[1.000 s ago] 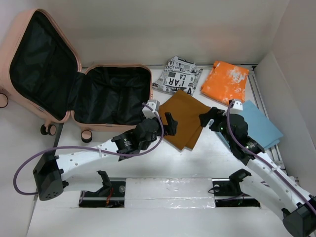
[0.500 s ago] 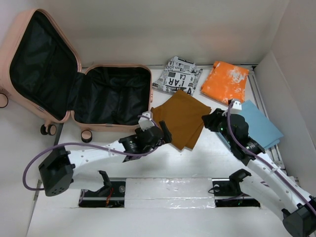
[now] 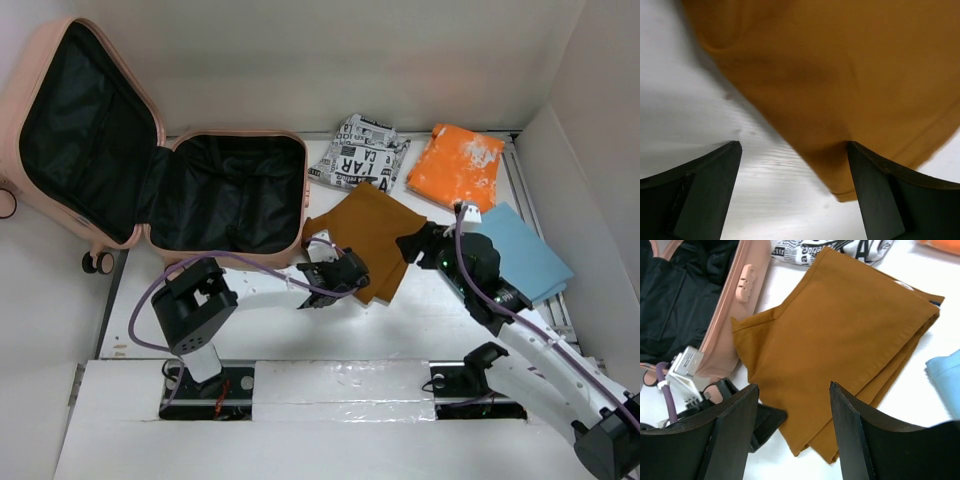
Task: Pack the luggage
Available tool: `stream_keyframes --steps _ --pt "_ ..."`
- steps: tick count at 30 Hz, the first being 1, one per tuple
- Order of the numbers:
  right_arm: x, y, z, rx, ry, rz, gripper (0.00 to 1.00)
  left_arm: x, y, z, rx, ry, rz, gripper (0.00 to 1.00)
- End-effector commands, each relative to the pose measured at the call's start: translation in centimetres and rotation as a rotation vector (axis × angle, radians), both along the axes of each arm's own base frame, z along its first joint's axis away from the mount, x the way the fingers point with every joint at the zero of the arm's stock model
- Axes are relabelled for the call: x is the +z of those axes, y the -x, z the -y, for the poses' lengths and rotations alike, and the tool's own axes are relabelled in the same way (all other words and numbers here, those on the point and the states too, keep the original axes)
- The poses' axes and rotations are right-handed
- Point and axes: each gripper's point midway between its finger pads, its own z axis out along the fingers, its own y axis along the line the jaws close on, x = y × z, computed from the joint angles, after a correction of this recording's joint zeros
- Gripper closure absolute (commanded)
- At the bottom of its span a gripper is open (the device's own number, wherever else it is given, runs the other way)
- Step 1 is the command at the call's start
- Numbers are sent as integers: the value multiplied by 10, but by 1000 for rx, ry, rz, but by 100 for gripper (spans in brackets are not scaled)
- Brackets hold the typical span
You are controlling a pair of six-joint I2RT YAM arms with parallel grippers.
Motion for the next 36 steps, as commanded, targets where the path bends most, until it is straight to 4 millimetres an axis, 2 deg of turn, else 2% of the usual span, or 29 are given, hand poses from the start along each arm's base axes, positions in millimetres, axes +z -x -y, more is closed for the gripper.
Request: stream_keyframes --steps 1,3,4,5,7,9,12,14,15,16,18,19,22,23,26,27,30,31,32,34,35,36 --pt "24 2 -10 38 -45 79 35 -2 -7 12 90 92 -14 18" --pt "28 2 -8 29 -50 92 35 -7 -9 16 108 106 -17 20" --pt "32 3 -7 29 -56 104 35 -18 -11 12 125 88 -30 20" --pt "27 5 -9 38 -53 96 35 -22 -14 10 134 85 -32 21" --pt "30 6 -8 38 -58 105 35 -25 -22 15 152 94 -31 23" --pt "34 9 -9 49 -65 113 35 -37 -25 11 163 72 -52 24" --pt "37 12 -12 61 -71 122 35 -41 -38 2 214 79 -54 26" --pt "39 15 -14 72 -76 130 35 -43 -46 -4 237 92 -37 39" --pt "42 16 -17 81 -81 137 35 -45 -51 -8 231 95 -35 51" --pt "42 16 -17 81 -81 138 35 -40 -59 0 210 142 -6 71" --pt "46 19 -22 101 -87 145 35 -43 -63 -2 186 163 -14 100" --pt "46 19 -22 101 -87 145 35 -39 -67 3 159 173 12 100" --pt "46 23 -28 124 -89 144 35 -43 -65 -2 122 130 17 100" --pt "50 25 -28 124 -94 155 35 -30 -62 7 77 125 55 100" --pt "53 26 -26 110 -97 166 35 -10 -56 17 -1 73 108 100" --pt "57 27 -29 121 -103 173 35 5 -57 27 -56 58 135 100" --pt "67 27 -25 104 -104 199 35 41 -47 40 -157 37 184 100" --pt "73 28 -24 104 -111 210 35 49 -46 36 -192 12 203 100" --pt "73 27 -22 92 -109 211 35 74 -41 41 -236 50 237 100" --pt "84 30 -20 92 -119 241 35 92 -35 29 -264 33 258 100" --pt "90 30 -19 92 -125 250 35 106 -35 26 -305 15 299 100" --pt "90 30 -19 92 -125 250 35 130 -39 16 -289 41 337 100"
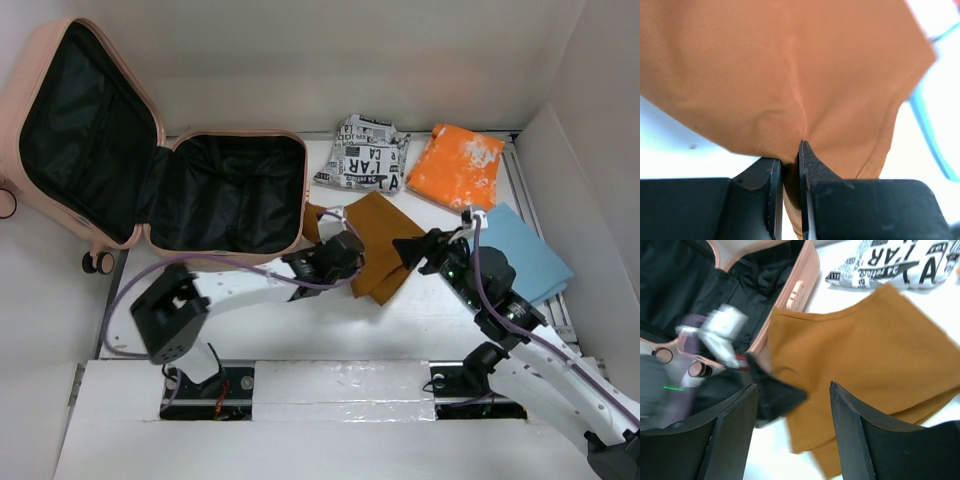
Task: Pack the luggage
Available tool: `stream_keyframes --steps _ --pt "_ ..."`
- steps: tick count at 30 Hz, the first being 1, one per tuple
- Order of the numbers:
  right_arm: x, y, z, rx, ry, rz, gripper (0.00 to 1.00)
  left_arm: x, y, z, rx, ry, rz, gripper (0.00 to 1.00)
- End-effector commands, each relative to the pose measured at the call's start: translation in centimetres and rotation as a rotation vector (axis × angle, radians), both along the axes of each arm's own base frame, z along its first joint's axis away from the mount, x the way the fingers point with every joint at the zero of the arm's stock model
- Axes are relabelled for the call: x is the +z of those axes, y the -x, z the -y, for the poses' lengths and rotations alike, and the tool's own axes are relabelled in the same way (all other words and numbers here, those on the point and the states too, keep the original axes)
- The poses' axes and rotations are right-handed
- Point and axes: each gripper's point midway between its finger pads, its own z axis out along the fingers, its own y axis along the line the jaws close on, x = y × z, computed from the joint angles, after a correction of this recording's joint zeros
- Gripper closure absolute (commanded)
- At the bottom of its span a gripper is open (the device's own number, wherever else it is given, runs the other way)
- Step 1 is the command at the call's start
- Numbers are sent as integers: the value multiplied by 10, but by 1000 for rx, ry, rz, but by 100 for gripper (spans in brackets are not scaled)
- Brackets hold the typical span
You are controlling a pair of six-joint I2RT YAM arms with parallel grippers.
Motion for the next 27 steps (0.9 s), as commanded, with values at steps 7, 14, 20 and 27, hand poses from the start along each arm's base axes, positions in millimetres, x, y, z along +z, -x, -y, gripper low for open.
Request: stream_keyframes --steps 7,14,20,27 --pt "50 -9 -3 -15 -50 116 35 184 -54 -45 -114 15 379 100" --pt "37 -16 -15 17 -16 82 35 250 -149 -81 -197 11 466 100" --pt "31 -17 -18 26 -25 77 35 305 -210 -117 -276 69 475 100" --pt "24 -17 -17 26 -25 77 35 269 -252 -242 -24 39 426 100"
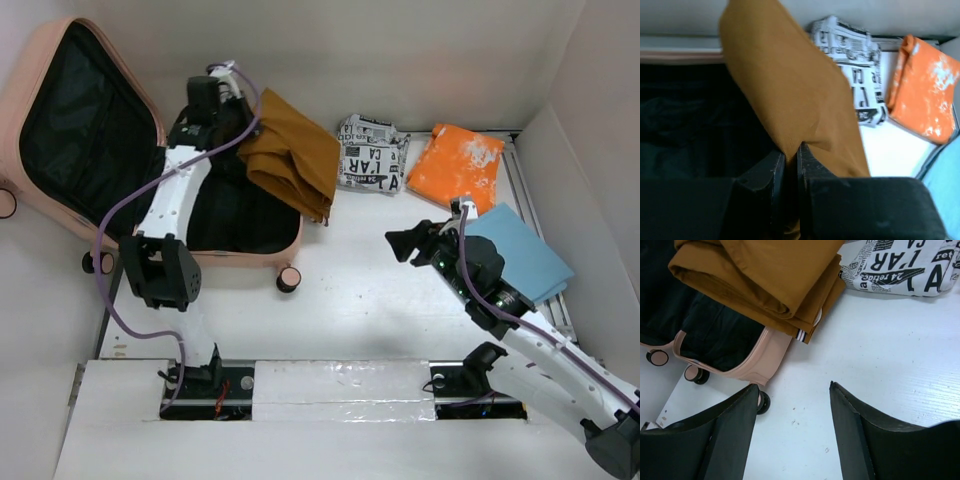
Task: Pack the luggage
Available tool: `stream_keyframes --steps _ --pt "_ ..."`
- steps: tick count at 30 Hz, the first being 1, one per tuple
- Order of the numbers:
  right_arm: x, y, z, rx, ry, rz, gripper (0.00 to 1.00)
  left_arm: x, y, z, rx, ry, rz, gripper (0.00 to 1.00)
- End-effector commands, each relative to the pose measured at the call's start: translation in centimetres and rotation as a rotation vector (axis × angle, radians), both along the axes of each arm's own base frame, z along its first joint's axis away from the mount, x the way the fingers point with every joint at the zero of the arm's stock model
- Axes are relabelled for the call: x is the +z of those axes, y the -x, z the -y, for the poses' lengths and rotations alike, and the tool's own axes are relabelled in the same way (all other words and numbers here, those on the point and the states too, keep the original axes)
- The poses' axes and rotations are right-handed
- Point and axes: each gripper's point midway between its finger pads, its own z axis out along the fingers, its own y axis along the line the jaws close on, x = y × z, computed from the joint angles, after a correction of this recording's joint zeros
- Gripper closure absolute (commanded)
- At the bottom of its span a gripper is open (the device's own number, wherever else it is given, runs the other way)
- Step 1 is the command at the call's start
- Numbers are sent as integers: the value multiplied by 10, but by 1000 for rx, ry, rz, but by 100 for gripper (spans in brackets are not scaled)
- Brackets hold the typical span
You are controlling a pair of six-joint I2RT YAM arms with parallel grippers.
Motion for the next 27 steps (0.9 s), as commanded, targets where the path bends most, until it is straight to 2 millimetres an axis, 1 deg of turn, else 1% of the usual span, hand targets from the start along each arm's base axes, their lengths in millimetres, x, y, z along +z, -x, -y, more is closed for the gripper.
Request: stream_keyframes --steps 1,2,3,4,5,6,7,8,9,10,11,13,14,15,17,18,19,20,21,22,23,24,25,27 --pt "15 2 -6 30 -37 62 35 36 -3 -79 111 60 140 100" --pt "15 2 -6 30 -37 62 35 6 -4 -94 143 97 96 100" --pt "17 2 -6 30 -42 69 35 -11 -3 -106 156 114 68 100" --pt "13 3 -7 39 -37 61 35 -26 -2 -131 200 127 45 100" --pt "13 3 -7 39 -37 61 35 -36 -2 -142 215 131 42 100" --pt "7 3 -7 39 -31 52 35 -66 5 -161 262 142 -14 100" --pt "10 4 -6 39 -36 60 35 -76 7 -159 255 147 -30 100" --pt "13 4 -7 39 -42 69 35 -90 8 -172 282 150 -49 100" --pt "13 4 -7 39 -42 69 35 -99 11 -176 302 130 -70 100" --pt "13 4 -7 39 -42 69 35 -106 13 -187 328 92 -73 100" --pt "8 4 -6 39 -37 61 35 -111 13 -199 384 46 -82 100" --pt "8 4 -6 39 -37 61 35 -120 17 -211 436 -6 -109 100" --pt "8 4 -6 39 -37 61 35 -123 19 -220 486 -34 -119 100" --pt "11 3 -7 39 -43 70 35 -123 19 -224 499 -52 -118 100" --pt "8 2 -8 39 -38 62 35 -117 19 -234 555 -67 -116 100" --pt "8 2 -8 39 -38 62 35 -119 22 -242 599 -92 -126 97" --pt "8 2 -8 39 -38 62 34 -117 22 -246 632 -86 -130 91" --pt "8 2 -8 39 -38 62 32 -110 24 -250 662 -87 -116 68" --pt "8 2 -8 39 -38 62 30 -104 25 -252 684 -85 -105 57" --pt "8 2 -8 39 -38 62 29 -92 30 -253 700 -80 -80 51" --pt "8 2 -8 39 -38 62 29 -76 30 -252 716 -46 -40 49" --pt "8 1 -6 30 -37 63 29 -73 35 -247 725 -39 -24 44" --pt "8 1 -6 30 -37 63 28 -42 43 -240 745 -36 58 44" --pt "5 0 -7 30 -31 54 28 -13 54 -241 832 -25 133 43"
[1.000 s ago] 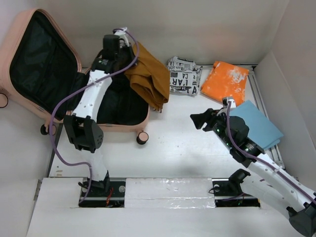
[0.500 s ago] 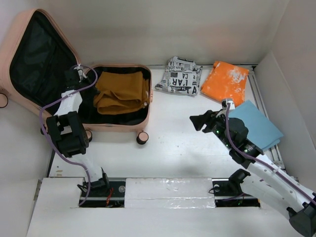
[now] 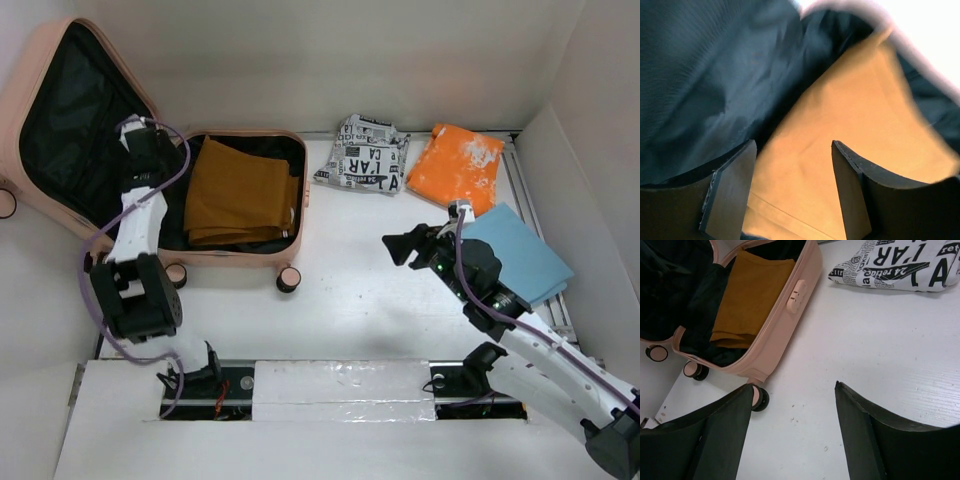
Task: Pack the luggage
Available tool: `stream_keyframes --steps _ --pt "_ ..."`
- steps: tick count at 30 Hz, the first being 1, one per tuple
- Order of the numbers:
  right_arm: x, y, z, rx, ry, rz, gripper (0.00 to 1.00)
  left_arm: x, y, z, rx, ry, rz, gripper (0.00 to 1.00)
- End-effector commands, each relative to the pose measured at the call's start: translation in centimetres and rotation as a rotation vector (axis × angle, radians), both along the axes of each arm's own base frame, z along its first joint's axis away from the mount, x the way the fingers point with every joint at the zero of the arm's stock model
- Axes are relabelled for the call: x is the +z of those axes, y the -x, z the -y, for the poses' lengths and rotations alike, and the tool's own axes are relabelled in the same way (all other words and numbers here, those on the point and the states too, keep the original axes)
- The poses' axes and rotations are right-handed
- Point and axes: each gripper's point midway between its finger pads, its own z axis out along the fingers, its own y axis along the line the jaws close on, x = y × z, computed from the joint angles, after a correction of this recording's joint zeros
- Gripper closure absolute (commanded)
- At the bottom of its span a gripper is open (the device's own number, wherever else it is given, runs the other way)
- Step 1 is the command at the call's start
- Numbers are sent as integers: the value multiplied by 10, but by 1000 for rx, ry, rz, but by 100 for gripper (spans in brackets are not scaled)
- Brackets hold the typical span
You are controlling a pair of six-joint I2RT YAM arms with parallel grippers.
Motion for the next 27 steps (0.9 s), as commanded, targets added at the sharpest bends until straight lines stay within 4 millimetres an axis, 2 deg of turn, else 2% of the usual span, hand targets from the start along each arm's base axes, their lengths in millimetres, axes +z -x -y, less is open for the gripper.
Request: stream_keyframes --steps 1,2,4,5,6,7,8,9,10,11,12,13,14,15,16,17,18,19,20,21,22,23,24,25,26,27 --pt "13 -4 -4 3 -22 45 28 130 22 6 144 -82 330 43" --pt "13 -4 -4 3 -22 45 28 141 25 13 138 -85 353 42" --pt "16 -5 1 -25 -27 55 30 160 28 45 65 -82 403 41" --pt "12 -7 4 -48 -29 43 33 166 29 93 -28 -80 418 41" --pt "15 -7 7 -62 -35 52 37 169 31 121 -82 -84 419 41" --pt "19 -7 10 -78 -49 58 49 178 34 148 -124 -79 435 41" --pt "22 -8 13 -95 -54 66 58 175 35 172 -153 -83 421 41" --pt "21 -8 18 -119 -49 63 71 161 32 217 -238 -17 392 43" --pt "24 -6 23 -132 -55 70 86 153 29 235 -291 33 372 48" --pt "28 -4 26 -143 -62 64 89 148 25 253 -350 91 369 51" --pt "34 -3 31 -163 -69 74 91 131 19 276 -417 139 336 54" --pt "40 -1 33 -163 -77 83 91 123 16 287 -410 144 328 56" --pt "52 2 38 -180 -95 105 91 131 13 297 -383 137 349 59" --pt "47 1 40 -189 -83 92 90 130 10 298 -316 90 352 66" --pt "57 2 43 -200 -99 111 90 115 14 336 -357 82 326 71" --pt "61 3 43 -200 -98 110 88 116 14 354 -374 70 341 72" --pt "57 3 44 -200 -88 98 86 130 13 372 -384 80 373 82" --pt "58 2 45 -210 -83 94 85 106 9 401 -403 41 340 86" --pt "61 2 45 -211 -82 93 82 96 7 412 -419 22 302 90" --pt "55 3 46 -211 -67 76 80 114 -3 422 -401 72 334 98" --pt "53 3 47 -220 -60 69 78 105 -8 436 -435 96 309 100" --pt "56 4 49 -220 -68 78 76 76 -17 451 -461 97 264 100" --pt "57 7 52 -229 -70 81 71 63 -21 469 -504 138 253 100" --pt "55 8 53 -229 -70 81 68 69 -24 471 -504 152 278 100" --pt "52 9 54 -229 -69 80 62 64 -28 490 -559 196 298 100" --pt "50 9 54 -229 -62 72 62 51 -27 497 -589 203 273 100"
